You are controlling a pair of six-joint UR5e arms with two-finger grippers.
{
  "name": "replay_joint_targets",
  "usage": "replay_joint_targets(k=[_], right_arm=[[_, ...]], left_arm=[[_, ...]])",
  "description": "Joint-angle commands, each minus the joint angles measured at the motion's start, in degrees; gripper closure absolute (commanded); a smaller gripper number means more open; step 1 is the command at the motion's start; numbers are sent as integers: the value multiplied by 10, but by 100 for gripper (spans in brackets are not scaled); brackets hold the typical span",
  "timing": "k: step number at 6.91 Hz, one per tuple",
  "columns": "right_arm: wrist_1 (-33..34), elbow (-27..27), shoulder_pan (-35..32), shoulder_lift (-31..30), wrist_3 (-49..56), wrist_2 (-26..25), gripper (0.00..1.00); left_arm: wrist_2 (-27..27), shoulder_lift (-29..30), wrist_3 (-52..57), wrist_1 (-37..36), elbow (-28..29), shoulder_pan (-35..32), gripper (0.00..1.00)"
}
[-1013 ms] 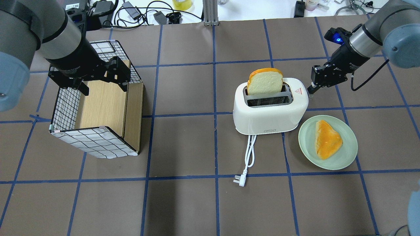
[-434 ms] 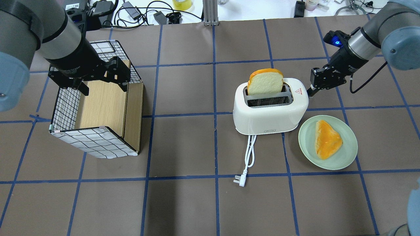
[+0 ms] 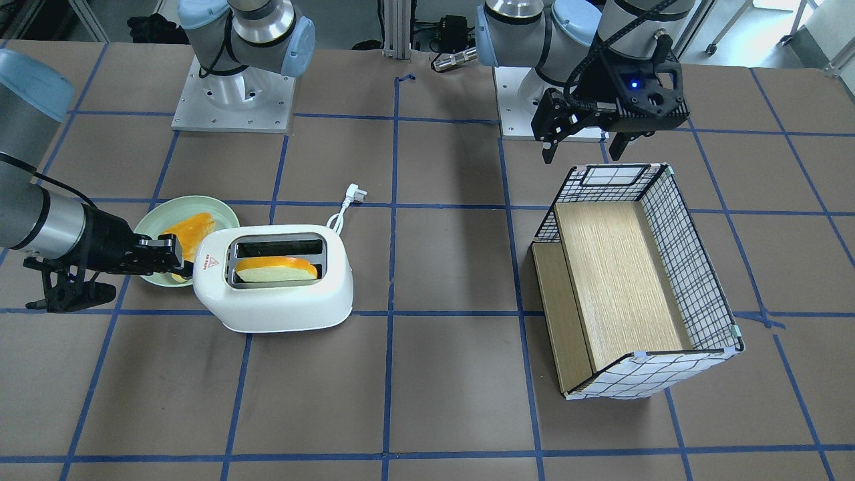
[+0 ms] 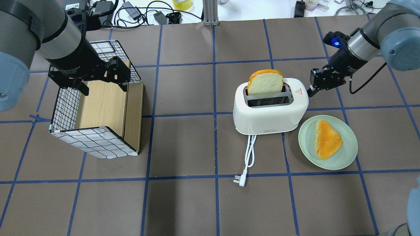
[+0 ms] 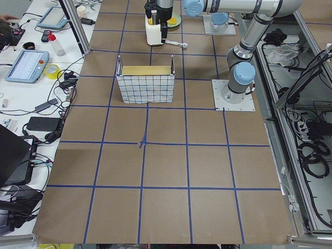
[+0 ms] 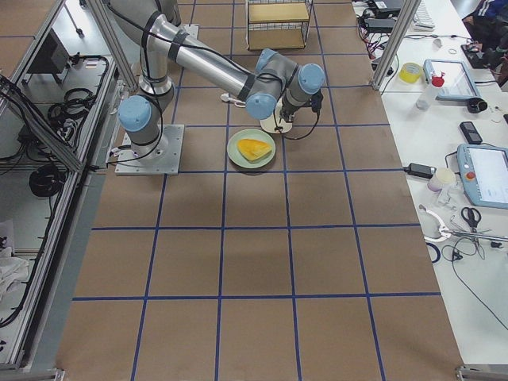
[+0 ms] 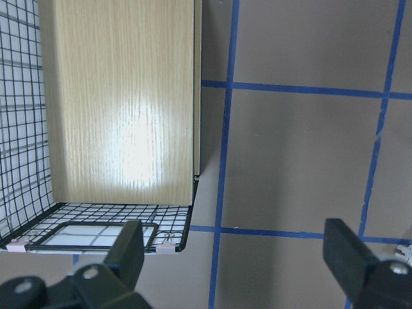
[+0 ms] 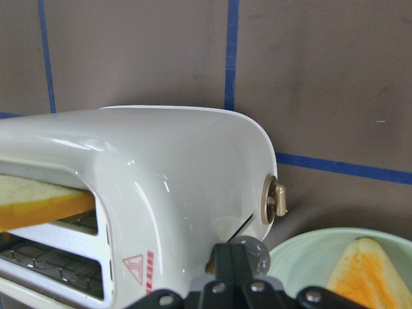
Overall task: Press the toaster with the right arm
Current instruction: 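Press the toaster lever down with the right gripper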
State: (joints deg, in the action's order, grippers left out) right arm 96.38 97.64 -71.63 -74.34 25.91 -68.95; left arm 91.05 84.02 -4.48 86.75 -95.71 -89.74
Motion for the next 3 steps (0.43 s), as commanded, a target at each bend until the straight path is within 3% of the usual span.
replay_joint_targets(k=[1,3], right_arm=[[8,0,0,5,4,5,100],[10,1,1,15,7,5,100]], left_arm=[[0,0,0,0,0,0,0],[-1,0,0,0,0,0,0]])
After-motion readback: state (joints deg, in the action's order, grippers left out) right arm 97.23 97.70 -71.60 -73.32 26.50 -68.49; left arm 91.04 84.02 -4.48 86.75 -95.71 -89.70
